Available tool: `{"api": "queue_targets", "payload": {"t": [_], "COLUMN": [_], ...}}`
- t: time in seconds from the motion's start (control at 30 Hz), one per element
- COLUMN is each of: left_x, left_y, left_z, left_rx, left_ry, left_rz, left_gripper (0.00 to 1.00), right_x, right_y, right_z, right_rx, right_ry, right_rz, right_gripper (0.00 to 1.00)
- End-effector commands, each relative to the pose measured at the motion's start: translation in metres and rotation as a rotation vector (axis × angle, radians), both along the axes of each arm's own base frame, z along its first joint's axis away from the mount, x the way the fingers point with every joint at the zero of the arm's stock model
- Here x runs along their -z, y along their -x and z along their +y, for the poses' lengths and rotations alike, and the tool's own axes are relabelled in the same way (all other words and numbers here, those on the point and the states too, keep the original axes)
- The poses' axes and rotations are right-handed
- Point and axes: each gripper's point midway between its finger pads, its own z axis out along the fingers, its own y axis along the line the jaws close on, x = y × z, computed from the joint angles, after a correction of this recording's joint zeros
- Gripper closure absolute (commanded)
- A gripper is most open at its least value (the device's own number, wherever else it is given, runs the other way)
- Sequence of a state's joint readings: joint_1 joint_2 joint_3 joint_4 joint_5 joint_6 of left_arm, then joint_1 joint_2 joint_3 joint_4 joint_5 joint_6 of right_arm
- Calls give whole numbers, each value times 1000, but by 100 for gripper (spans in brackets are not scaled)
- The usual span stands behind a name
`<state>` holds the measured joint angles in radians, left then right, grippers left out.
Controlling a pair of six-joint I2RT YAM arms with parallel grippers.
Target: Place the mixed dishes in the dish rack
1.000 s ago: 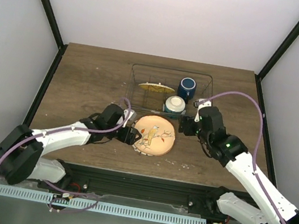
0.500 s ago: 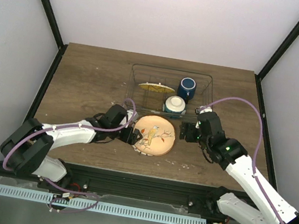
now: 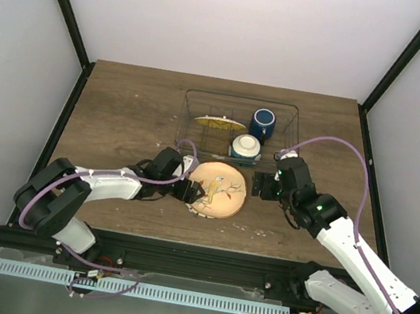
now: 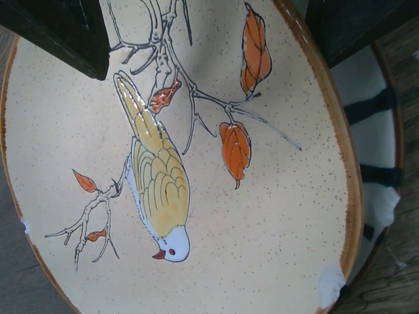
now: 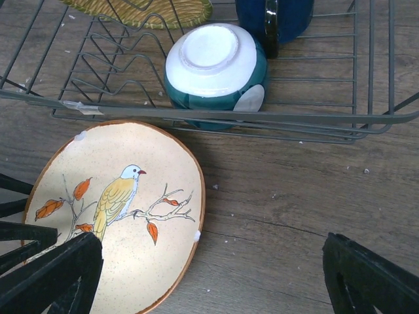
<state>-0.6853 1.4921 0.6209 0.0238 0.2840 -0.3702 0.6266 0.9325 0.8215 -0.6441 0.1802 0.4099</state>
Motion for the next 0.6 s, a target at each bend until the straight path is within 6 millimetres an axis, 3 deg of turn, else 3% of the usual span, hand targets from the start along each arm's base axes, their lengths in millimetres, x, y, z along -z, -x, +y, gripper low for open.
{"api": "queue_targets", "payload": {"t": [0.0,0.17,0.57], "left_x": [0,8,25], "left_y": [0,0,4], "left_z": [-12,-12,-14], "left_rx": [16,-4,7], "left_ry": [85,184,194], "left_rz": [25,96,138], "left_gripper": [20,32,64], "right_x": [1,1,4], "right_y": [1,1,-1], "right_z": [2,5,9], "right_rx": [3,-5,-16], "right_ry": [-9,-18,-14], "right_rz": [9,12,24], "right_gripper": [7,6,5]}}
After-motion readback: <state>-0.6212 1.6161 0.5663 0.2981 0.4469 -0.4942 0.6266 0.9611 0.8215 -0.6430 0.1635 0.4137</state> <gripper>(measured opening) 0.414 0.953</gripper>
